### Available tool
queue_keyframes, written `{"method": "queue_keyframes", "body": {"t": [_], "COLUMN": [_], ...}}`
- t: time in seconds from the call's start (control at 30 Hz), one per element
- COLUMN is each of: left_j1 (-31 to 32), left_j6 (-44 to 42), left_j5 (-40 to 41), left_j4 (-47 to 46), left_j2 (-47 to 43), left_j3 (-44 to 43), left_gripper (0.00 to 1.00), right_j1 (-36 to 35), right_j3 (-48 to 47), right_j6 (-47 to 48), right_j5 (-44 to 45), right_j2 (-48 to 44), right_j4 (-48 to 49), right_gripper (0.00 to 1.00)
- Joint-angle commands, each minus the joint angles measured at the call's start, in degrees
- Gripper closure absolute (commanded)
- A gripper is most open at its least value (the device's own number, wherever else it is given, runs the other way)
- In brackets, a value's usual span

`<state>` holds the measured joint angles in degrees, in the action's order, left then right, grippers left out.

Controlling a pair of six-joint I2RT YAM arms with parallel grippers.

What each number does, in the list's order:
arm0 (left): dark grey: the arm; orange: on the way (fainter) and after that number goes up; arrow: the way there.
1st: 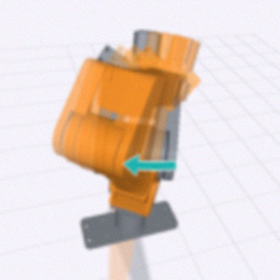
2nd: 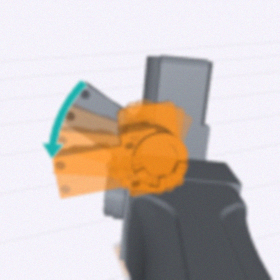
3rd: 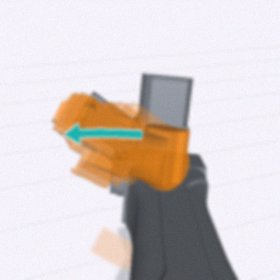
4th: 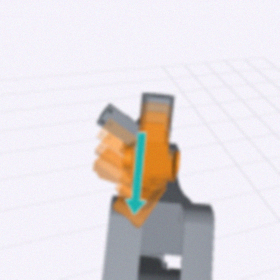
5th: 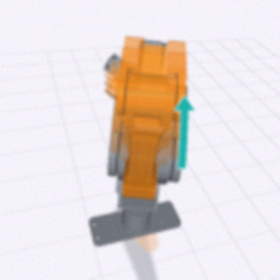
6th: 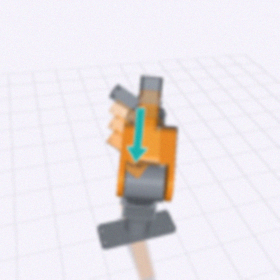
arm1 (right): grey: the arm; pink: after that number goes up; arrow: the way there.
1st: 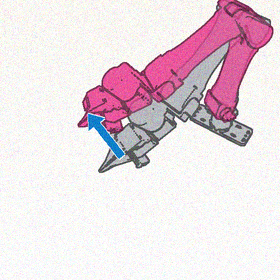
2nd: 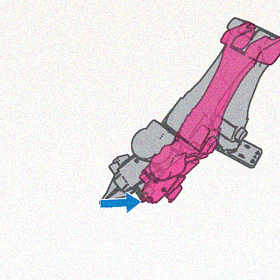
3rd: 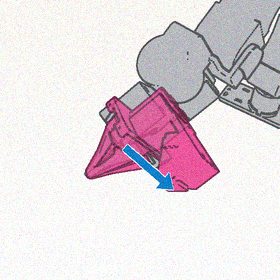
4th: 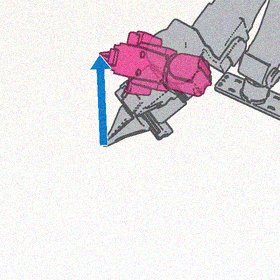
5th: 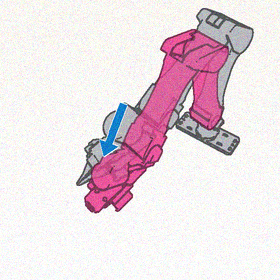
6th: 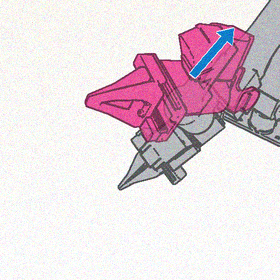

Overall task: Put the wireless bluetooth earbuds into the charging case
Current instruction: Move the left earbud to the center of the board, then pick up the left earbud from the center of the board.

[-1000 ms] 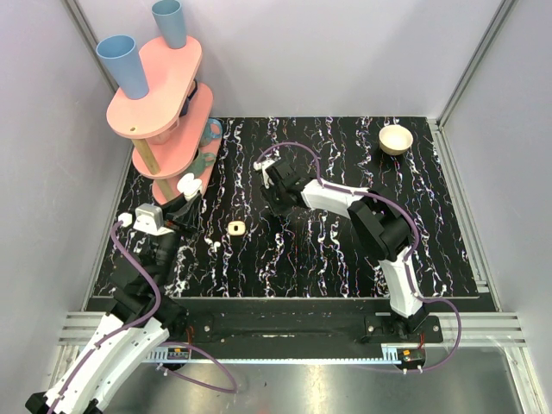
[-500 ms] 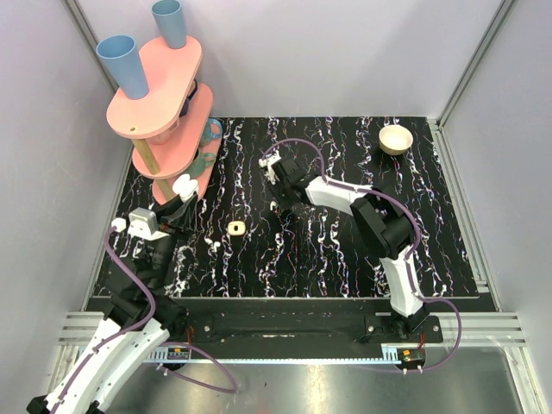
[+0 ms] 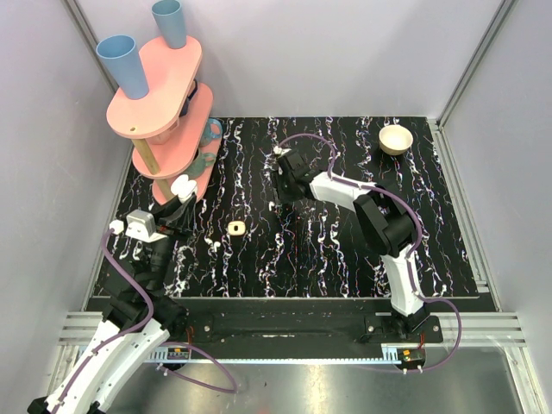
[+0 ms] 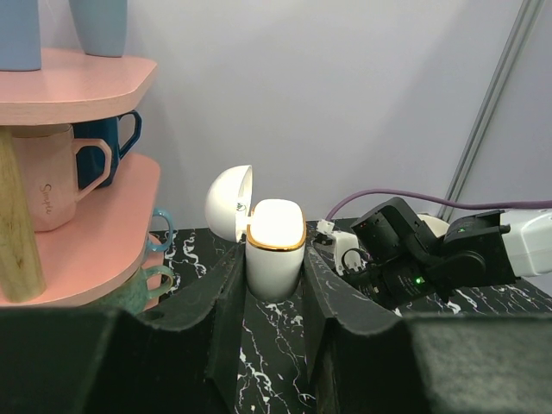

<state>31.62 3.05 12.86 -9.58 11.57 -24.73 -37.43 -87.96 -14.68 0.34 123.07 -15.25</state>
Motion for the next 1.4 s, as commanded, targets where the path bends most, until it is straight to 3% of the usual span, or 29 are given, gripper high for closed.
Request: {"method": "queue_keyframes", "body": {"t": [0.0,0.27,1.37], "left_j1": [0.02,0.02,0.02], "left_j6": [0.29,0.2,0.29], "left_j5": [0.5,0.5,0.41], "left_j4": [-2.54,-2.28,-2.46], "left_j2": [0.03,-0.24,-0.15], "left_j3": [-0.49,-0.58,-0.49], "left_gripper": [1.0,1.0,1.0], "right_j1": [-0.63,-3.26,-5.37], "right_j3": [-1.42,-3.09,-9.42], "right_j6": [-14.93,-19.51,-18.46], "right_j5": [-3.33,6.43,10.83], "right_j2": [-3.54,-2.57,4.37], "right_j4": [2.33,-0.84,-7.43], "right_gripper": [0.5,0.5,0.56]}}
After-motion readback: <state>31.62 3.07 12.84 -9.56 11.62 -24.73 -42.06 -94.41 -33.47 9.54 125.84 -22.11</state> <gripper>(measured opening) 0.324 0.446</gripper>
